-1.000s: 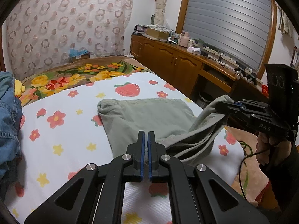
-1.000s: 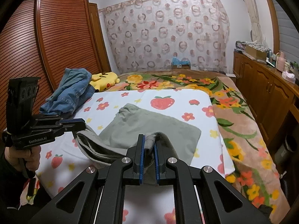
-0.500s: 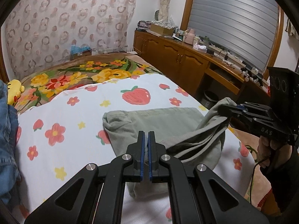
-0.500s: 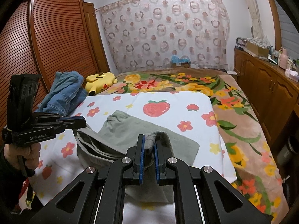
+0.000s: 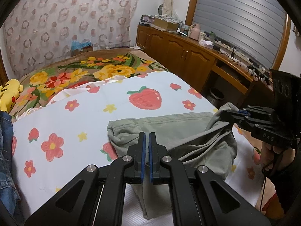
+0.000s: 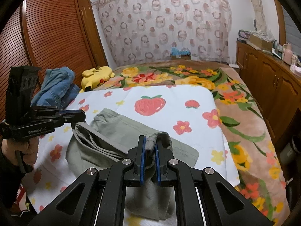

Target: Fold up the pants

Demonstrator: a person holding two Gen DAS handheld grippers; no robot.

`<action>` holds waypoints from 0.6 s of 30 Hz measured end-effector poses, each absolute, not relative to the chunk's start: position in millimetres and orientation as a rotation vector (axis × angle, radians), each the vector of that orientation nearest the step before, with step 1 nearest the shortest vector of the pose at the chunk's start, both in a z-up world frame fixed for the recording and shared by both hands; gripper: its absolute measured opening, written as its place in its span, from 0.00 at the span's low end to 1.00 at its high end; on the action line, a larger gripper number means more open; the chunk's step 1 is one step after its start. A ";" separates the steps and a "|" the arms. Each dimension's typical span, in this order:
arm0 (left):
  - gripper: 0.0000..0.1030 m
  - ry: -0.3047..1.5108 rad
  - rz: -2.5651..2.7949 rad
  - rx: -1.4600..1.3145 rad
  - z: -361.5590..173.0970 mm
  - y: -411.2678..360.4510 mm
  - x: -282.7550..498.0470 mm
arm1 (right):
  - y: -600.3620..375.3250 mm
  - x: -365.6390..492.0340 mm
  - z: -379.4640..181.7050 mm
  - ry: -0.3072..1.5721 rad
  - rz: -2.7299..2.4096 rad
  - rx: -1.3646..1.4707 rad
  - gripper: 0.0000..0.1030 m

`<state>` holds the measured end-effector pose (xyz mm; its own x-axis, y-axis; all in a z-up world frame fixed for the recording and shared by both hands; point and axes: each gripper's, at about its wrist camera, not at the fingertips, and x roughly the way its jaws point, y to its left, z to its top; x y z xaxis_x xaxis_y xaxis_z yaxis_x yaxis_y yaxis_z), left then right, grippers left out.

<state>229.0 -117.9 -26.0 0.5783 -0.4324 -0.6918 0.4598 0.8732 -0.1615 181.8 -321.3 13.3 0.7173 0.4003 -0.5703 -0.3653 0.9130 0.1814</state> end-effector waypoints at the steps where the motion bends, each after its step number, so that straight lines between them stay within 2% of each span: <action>1: 0.04 0.799 -0.524 0.038 -26.0 -117.9 229.0 | -321.2 181.8 12.9 0.647 0.420 0.058 0.09; 6: 0.05 0.797 -0.525 0.043 -25.6 -117.0 229.5 | -319.0 183.1 14.0 0.652 0.413 0.057 0.09; 10: 0.20 0.791 -0.518 0.031 -23.7 -111.3 227.9 | -323.2 183.2 14.7 0.655 0.392 0.070 0.10; 12: 0.30 0.784 -0.516 0.019 -21.9 -106.8 224.7 | -324.7 181.8 15.5 0.654 0.385 0.075 0.12; 13: 0.38 0.782 -0.517 0.015 -21.4 -105.4 223.6 | -324.7 180.4 16.2 0.653 0.381 0.074 0.13; 14: 0.42 0.780 -0.526 0.008 -21.8 -105.1 223.0 | -325.1 179.6 16.7 0.653 0.377 0.074 0.17; 15: 0.42 0.779 -0.536 0.006 -21.3 -103.3 221.4 | -325.8 178.4 17.8 0.654 0.369 0.076 0.24; 18: 0.42 0.781 -0.534 0.015 -22.7 -104.3 218.3 | -328.9 175.9 19.6 0.642 0.353 0.078 0.30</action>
<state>218.3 -104.3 -22.7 0.5849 -0.4527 -0.6730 0.4632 0.8676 -0.1810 175.9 -328.9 19.6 0.7438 0.3454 -0.5723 -0.2977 0.9377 0.1790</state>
